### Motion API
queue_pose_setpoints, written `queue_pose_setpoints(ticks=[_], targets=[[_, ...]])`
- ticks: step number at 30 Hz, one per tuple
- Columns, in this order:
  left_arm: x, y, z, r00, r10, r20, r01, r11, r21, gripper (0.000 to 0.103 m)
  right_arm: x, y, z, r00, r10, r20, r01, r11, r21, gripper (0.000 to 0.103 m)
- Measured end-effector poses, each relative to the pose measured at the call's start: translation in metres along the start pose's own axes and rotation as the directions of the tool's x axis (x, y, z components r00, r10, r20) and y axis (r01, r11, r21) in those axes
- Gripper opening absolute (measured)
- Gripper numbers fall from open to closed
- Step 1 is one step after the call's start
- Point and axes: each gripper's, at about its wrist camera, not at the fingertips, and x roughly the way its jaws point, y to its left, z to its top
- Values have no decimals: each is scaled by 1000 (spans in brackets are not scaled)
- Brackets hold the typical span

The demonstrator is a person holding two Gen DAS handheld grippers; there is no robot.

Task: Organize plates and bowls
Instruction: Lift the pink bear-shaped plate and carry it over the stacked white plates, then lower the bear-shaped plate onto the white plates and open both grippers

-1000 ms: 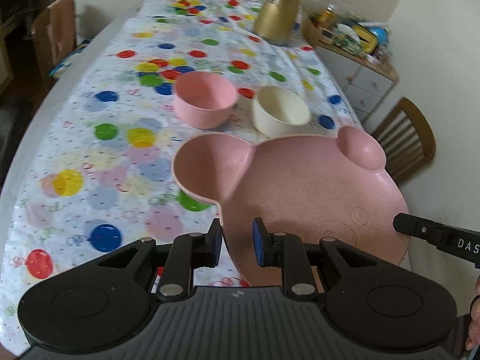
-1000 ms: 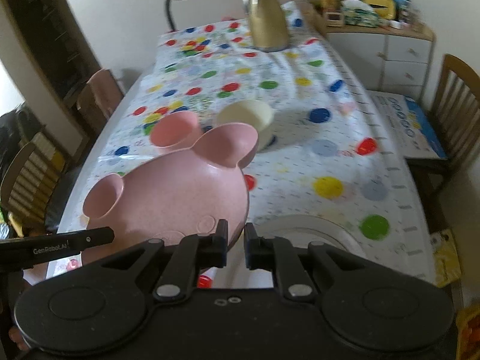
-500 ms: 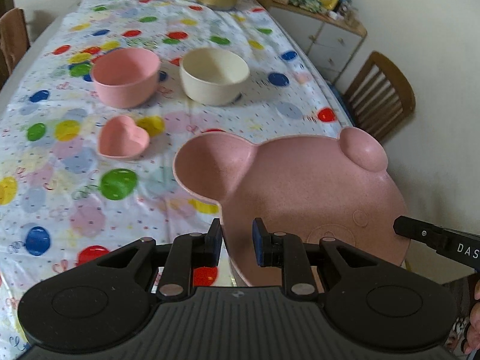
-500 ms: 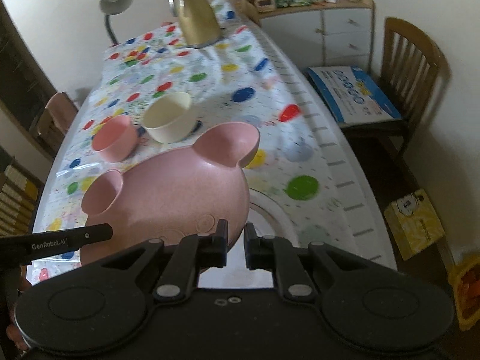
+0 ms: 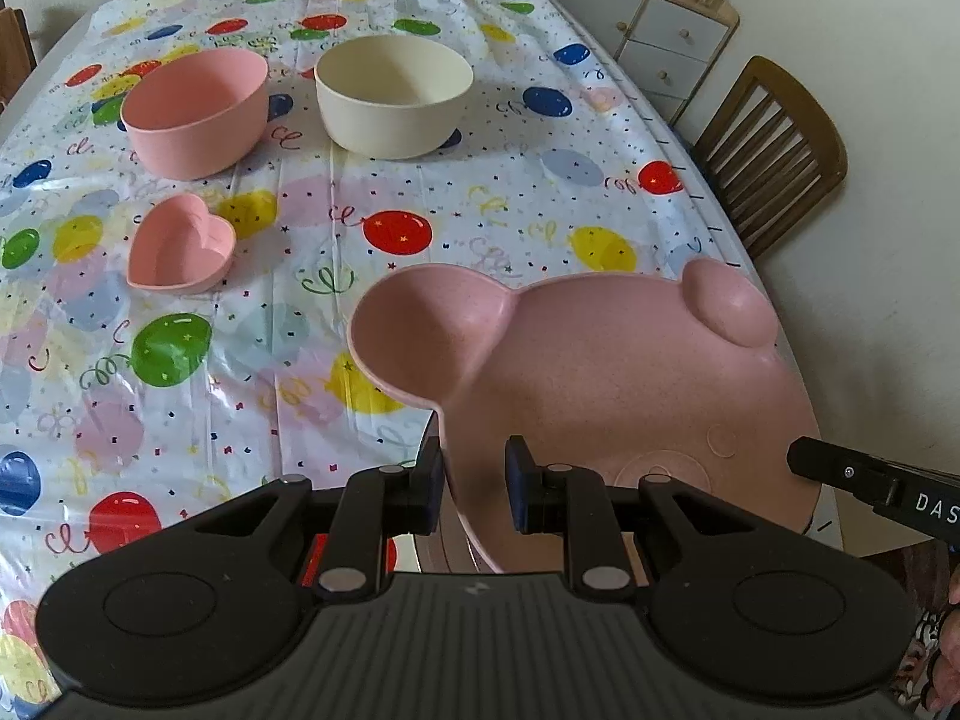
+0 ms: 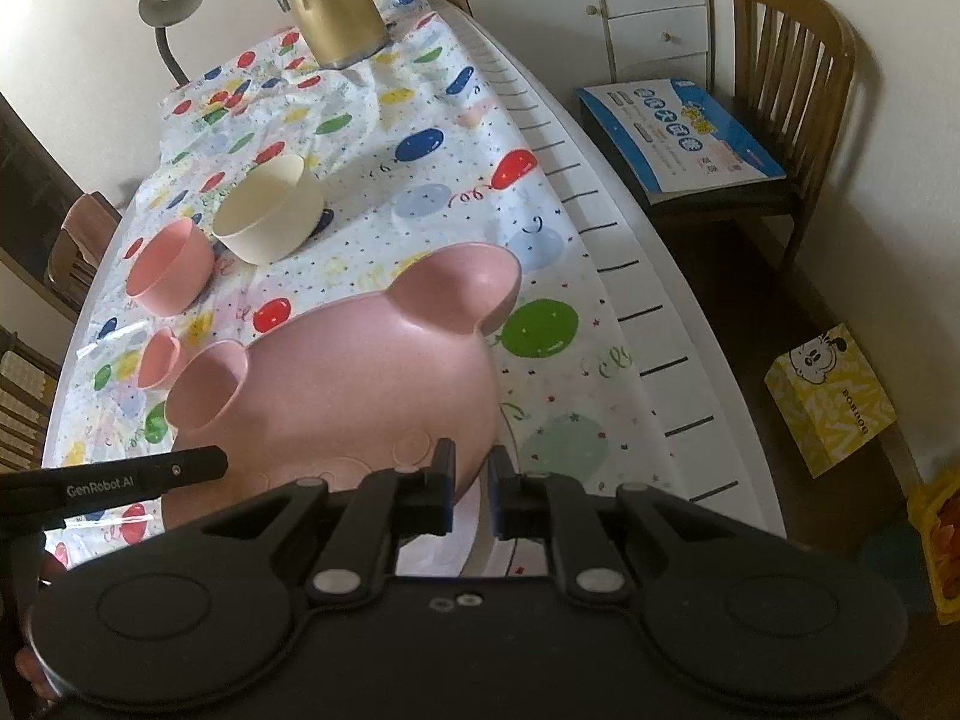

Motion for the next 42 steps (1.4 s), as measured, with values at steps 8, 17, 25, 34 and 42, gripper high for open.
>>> queue_pose_setpoints(ticks=[8, 17, 25, 34, 42], targets=[[7, 4, -1, 1000, 5, 0, -5, 1000, -5, 21, 14, -1, 0, 999, -1, -36, 0, 1000, -22, 10], [7, 2, -8, 1000, 0, -17, 0, 1000, 2, 21, 18, -2, -3, 998, -12, -62, 11, 1000, -16, 13], [2, 6, -11, 999, -14, -30, 14, 1000, -15, 21, 18, -6, -10, 997, 14, -76, -12, 1000, 29, 18], [-5, 9, -20, 999, -28, -43, 27, 999, -20, 21, 4, -5, -18, 999, 8, -51, -6, 999, 36, 43], [-17, 14, -30, 998, -38, -45, 37, 999, -20, 22, -15, 2, -26, 1000, 14, -19, -14, 999, 29, 49]])
